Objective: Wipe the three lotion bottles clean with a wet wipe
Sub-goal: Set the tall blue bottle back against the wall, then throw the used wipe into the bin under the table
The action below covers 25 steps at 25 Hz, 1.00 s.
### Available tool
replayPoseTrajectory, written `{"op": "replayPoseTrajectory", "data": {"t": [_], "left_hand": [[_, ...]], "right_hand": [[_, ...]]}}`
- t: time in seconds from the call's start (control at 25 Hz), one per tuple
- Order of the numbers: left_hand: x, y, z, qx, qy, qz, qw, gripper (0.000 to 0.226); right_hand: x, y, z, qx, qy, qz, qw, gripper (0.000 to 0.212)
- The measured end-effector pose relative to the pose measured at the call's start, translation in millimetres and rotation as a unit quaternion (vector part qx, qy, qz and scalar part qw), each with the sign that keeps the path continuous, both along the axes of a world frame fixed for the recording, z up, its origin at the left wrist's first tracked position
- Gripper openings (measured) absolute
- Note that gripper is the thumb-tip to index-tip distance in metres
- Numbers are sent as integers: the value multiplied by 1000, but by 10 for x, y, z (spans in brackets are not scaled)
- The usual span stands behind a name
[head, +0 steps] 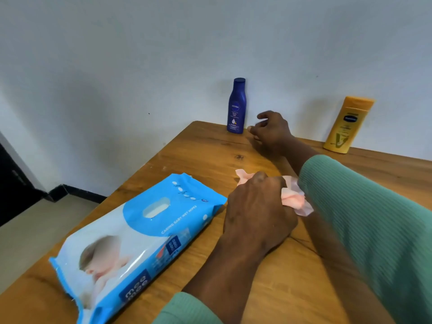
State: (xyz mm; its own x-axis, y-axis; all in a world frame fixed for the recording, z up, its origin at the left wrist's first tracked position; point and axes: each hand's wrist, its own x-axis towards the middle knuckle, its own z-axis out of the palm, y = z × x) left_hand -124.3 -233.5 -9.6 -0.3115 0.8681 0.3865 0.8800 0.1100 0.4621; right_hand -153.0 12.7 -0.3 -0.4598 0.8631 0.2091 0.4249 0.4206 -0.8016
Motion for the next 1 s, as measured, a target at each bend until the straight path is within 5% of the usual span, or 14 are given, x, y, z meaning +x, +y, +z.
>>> {"op": "replayPoseTrajectory", "data": {"t": [0.16,0.36,0.68,0.88,1.0], "left_hand": [[-12,13,-1,8,-42,12,999,44],[57,-132,82,54,-97,16,994,45],[427,-842,313,111,-279,24,954,37],[490,-1730,812,185,-332,-8,925,30],[230,-2376,1075,264,-331,1,906,49]], "right_hand": [[912,-517,-135,9,28,-50,998,36],[2041,-2042,-158,-107,122,-103,981,25],[2351,-3137,-103,-22,20,-70,997,32],[2373,-3525,47,3,32,-48,998,35],[2113,-3951,203,112,76,-10,991,25]]}}
